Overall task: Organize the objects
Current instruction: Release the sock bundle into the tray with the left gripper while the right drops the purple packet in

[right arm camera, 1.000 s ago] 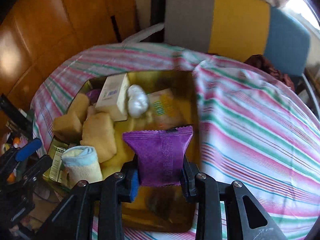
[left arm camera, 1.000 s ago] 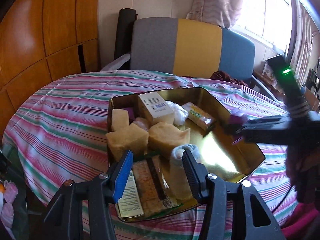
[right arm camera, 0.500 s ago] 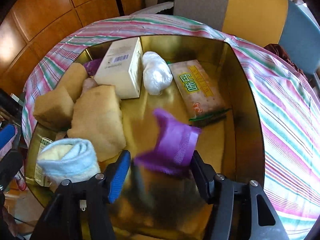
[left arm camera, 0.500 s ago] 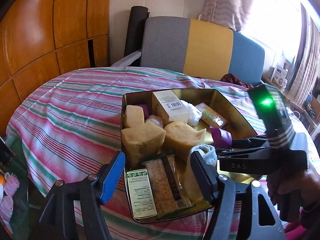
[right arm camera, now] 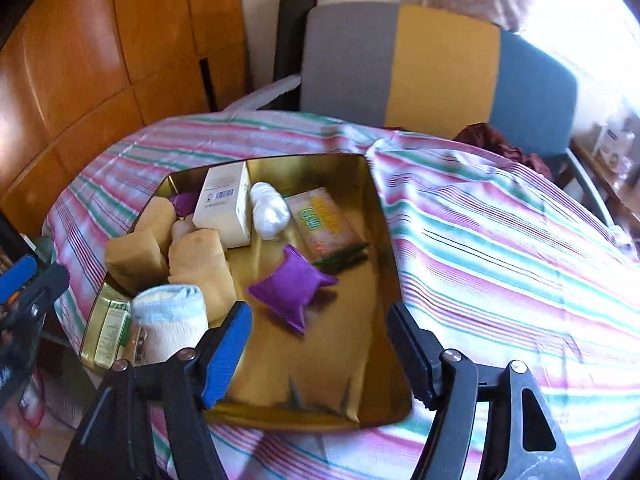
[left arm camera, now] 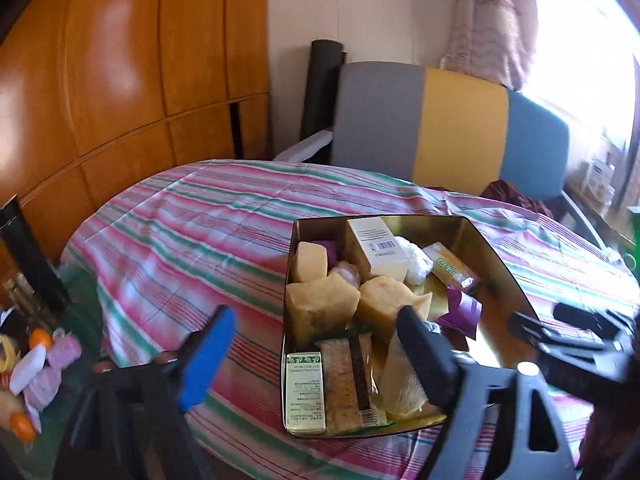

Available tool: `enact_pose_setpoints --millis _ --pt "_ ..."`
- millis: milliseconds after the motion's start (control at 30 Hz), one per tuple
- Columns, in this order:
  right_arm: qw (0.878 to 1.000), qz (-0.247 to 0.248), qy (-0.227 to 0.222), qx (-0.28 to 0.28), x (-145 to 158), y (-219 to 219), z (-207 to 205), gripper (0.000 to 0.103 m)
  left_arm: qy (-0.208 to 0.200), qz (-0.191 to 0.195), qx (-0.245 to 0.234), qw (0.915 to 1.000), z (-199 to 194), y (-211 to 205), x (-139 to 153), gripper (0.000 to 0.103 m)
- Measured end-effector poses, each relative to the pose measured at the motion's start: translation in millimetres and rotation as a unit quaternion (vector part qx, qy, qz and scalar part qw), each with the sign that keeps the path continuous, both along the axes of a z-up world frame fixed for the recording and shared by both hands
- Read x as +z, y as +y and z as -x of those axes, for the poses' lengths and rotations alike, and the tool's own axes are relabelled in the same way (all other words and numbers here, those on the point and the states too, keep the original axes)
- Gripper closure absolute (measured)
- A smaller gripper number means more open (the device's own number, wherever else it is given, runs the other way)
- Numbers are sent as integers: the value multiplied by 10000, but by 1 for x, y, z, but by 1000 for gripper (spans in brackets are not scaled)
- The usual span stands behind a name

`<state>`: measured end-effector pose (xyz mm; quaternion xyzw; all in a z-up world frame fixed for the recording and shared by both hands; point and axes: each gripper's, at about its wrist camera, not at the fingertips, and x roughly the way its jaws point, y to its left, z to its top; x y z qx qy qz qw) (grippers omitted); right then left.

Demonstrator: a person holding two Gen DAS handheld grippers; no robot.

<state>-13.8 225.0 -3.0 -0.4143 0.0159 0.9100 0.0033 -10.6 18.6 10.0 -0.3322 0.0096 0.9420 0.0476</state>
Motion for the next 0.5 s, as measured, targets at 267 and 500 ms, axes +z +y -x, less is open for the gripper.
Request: enact_pose_setpoints --millis 267,500 --pt "9996 -20 254 -139 6 10 -30 32 -60 -156 -182 9997 -13 12 -6 17" --pt "9985 -214 473 -143 8 1 -38 32 3 -82 -150 9999 -16 13 -4 20"
